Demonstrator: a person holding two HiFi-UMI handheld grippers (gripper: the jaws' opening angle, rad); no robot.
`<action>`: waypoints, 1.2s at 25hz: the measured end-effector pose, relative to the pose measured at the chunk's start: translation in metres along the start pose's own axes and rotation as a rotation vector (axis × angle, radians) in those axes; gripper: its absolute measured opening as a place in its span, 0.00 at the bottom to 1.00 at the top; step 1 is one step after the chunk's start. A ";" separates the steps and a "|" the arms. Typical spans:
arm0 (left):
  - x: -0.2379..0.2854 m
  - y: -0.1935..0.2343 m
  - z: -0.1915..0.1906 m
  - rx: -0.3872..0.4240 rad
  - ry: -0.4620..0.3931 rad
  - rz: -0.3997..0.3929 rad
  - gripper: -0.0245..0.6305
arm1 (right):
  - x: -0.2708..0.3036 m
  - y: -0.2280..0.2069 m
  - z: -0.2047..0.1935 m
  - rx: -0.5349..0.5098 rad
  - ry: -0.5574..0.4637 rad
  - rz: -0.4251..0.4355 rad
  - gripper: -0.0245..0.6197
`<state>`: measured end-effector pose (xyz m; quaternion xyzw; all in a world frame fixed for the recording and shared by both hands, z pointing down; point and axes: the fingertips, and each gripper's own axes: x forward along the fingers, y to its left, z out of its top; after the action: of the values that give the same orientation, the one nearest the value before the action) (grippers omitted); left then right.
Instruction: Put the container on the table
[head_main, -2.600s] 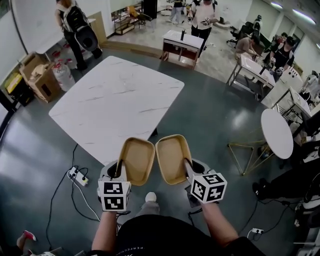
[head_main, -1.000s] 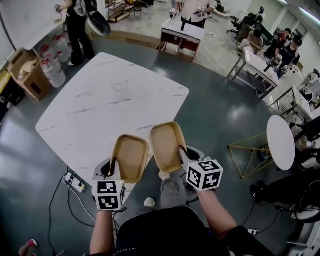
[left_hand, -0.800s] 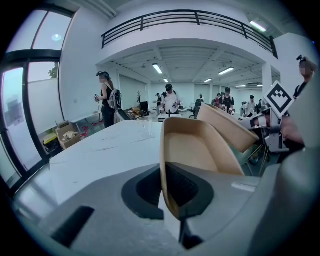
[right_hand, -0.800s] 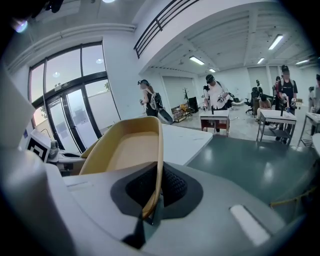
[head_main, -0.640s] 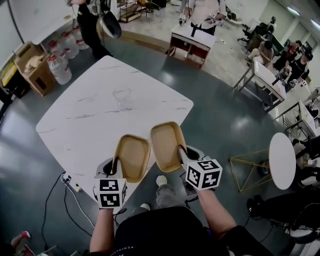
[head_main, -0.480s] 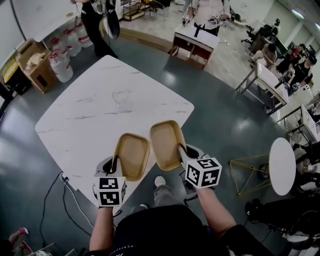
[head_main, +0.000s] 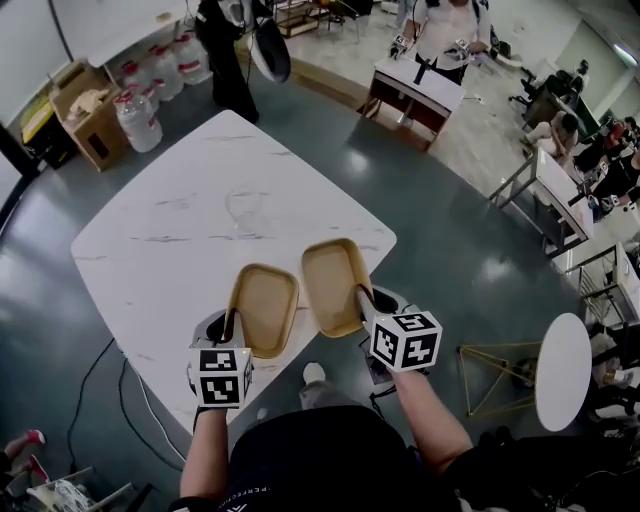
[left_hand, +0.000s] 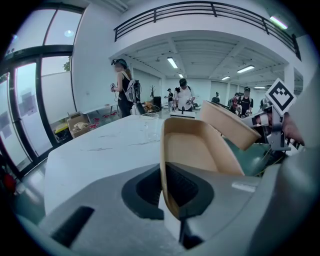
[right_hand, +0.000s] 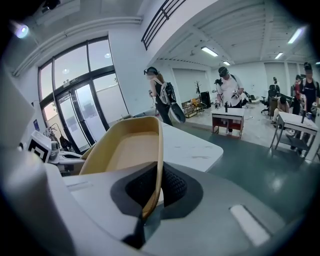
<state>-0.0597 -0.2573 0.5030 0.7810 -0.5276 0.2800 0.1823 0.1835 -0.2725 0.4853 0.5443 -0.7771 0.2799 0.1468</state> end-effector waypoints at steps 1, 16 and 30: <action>0.003 0.001 0.001 -0.005 0.001 0.009 0.04 | 0.004 -0.003 0.002 -0.003 0.005 0.004 0.04; 0.043 0.008 0.000 -0.094 0.008 0.107 0.04 | 0.054 -0.030 0.019 -0.082 0.072 0.054 0.04; 0.057 0.019 -0.009 -0.130 0.038 0.149 0.04 | 0.091 -0.030 0.001 -0.117 0.153 0.066 0.04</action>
<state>-0.0633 -0.3006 0.5459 0.7206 -0.5978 0.2729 0.2212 0.1785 -0.3506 0.5415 0.4860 -0.7961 0.2793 0.2280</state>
